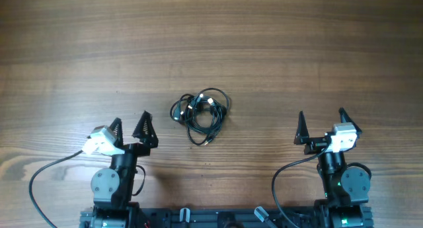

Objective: Untangle cables
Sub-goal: 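Raise the left arm and move its gripper over the black cable bundle, then lower the left gripper onto a cable loop in the bundle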

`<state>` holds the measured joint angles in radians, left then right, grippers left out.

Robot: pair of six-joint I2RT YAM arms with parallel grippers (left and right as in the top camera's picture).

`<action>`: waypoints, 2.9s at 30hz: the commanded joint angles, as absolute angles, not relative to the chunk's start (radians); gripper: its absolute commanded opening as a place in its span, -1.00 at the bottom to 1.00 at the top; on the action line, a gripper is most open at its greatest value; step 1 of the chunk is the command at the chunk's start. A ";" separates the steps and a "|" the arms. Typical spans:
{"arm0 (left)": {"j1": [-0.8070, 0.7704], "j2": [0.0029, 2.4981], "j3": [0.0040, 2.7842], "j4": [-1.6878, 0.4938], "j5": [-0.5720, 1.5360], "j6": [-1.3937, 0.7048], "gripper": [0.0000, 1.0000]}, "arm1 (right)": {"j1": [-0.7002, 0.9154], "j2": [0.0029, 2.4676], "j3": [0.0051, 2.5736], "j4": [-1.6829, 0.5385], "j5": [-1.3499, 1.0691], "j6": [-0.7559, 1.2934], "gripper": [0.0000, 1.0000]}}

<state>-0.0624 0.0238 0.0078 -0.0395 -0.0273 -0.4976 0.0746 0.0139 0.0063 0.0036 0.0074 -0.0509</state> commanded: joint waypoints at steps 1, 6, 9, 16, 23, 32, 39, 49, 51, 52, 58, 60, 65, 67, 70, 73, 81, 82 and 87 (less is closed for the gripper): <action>-0.055 0.028 0.006 0.045 -0.088 -0.478 1.00 | 0.080 0.018 0.006 0.006 -0.001 -0.060 0.99; -0.055 0.028 0.086 0.204 0.054 -0.478 1.00 | 0.080 0.018 0.006 0.006 -0.001 -0.060 0.99; -0.055 0.028 0.196 0.167 0.086 -0.478 1.00 | 0.080 0.018 0.006 0.006 -0.001 -0.060 0.99; -0.054 0.210 0.706 -0.340 0.043 -0.396 0.99 | 0.080 0.018 0.006 0.006 -0.001 -0.060 0.99; -0.054 0.754 1.358 -0.954 0.044 -0.286 1.00 | 0.080 0.018 0.006 0.006 -0.001 -0.060 1.00; -0.055 1.345 1.576 -1.401 0.187 -0.295 0.86 | 0.080 0.018 0.006 0.006 -0.001 -0.060 1.00; -0.064 1.647 1.575 -1.420 0.232 -0.300 -0.92 | 0.080 0.018 0.006 0.006 -0.001 -0.059 0.99; -0.198 1.751 1.569 -1.254 0.194 -0.358 -0.43 | 0.080 0.018 0.006 0.006 -0.001 -0.060 0.99; -0.234 1.751 1.568 -1.226 0.102 -0.439 0.20 | 0.080 0.018 0.006 0.006 -0.001 -0.060 0.99; -0.248 1.751 1.564 -1.214 0.083 -0.459 0.30 | 0.080 0.018 0.006 0.006 -0.001 -0.060 1.00; -0.416 1.751 1.442 -1.045 0.081 -0.461 0.83 | 0.080 0.018 0.006 0.006 -0.001 -0.060 0.99; -0.444 1.751 1.417 -1.018 0.081 -0.461 0.88 | 0.080 0.018 0.006 0.006 -0.001 -0.060 1.00; -0.510 1.751 1.349 -0.931 0.080 -0.461 0.99 | 0.080 0.018 0.006 0.006 -0.001 -0.060 1.00; -0.521 1.751 1.327 -0.906 0.080 -0.463 1.00 | 0.080 0.018 0.006 0.006 -0.001 -0.060 0.99; -0.526 1.751 1.280 -0.855 0.076 -0.511 0.92 | 0.080 0.018 0.006 0.006 -0.001 -0.060 0.99; -0.525 1.751 1.239 -0.810 0.076 -0.510 0.84 | 0.080 0.018 0.006 0.006 -0.001 -0.060 0.99; -0.525 1.751 1.196 -0.753 0.072 -0.510 0.70 | 0.080 0.018 0.006 0.006 -0.001 -0.059 0.99; -0.525 1.751 1.196 -0.750 0.067 -0.510 0.70 | 0.080 0.018 0.006 0.006 -0.001 -0.060 1.00; -0.525 1.751 1.196 -0.743 0.054 -0.510 0.90 | 0.080 0.018 0.006 0.006 -0.001 -0.060 0.99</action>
